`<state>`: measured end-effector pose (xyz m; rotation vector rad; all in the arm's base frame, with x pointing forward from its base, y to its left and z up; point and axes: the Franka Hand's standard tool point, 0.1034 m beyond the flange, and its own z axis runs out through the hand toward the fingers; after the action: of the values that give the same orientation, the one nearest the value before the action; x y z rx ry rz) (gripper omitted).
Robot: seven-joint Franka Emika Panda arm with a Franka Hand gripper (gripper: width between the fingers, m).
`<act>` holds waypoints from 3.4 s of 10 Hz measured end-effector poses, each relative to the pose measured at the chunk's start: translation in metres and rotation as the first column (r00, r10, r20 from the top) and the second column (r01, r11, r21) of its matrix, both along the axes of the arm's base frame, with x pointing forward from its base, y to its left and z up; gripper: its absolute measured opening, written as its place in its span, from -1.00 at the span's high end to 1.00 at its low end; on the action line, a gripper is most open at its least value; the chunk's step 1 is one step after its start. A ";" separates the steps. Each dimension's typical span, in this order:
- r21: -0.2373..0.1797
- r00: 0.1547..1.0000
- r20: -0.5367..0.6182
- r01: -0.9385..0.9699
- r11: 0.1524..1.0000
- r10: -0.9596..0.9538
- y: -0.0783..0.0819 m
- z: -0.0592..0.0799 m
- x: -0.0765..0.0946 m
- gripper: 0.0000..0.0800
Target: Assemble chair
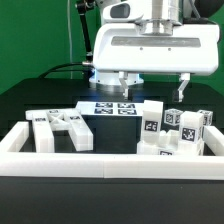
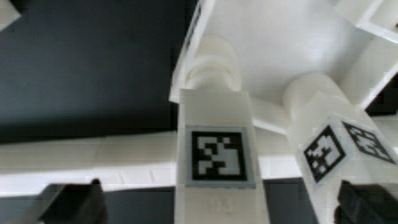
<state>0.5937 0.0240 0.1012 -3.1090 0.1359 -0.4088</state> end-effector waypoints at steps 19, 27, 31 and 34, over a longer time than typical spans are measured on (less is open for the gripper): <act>0.072 0.906 -0.423 0.035 0.997 -0.001 -0.005 -0.010 0.011 -0.62; 0.068 0.911 -0.413 0.049 0.996 -0.017 -0.016 -0.011 0.023 -0.62; 0.068 0.914 -0.406 0.051 0.996 -0.019 -0.013 -0.012 0.024 0.27; 0.061 0.927 -0.372 0.066 0.996 -0.039 -0.014 -0.012 0.026 0.27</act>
Offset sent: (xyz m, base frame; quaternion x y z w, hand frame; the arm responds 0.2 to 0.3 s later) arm 0.0102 -0.0025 0.0008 -0.0067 -0.0714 -0.0049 0.9974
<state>0.6197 0.0104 0.0894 -3.0761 0.2284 0.1880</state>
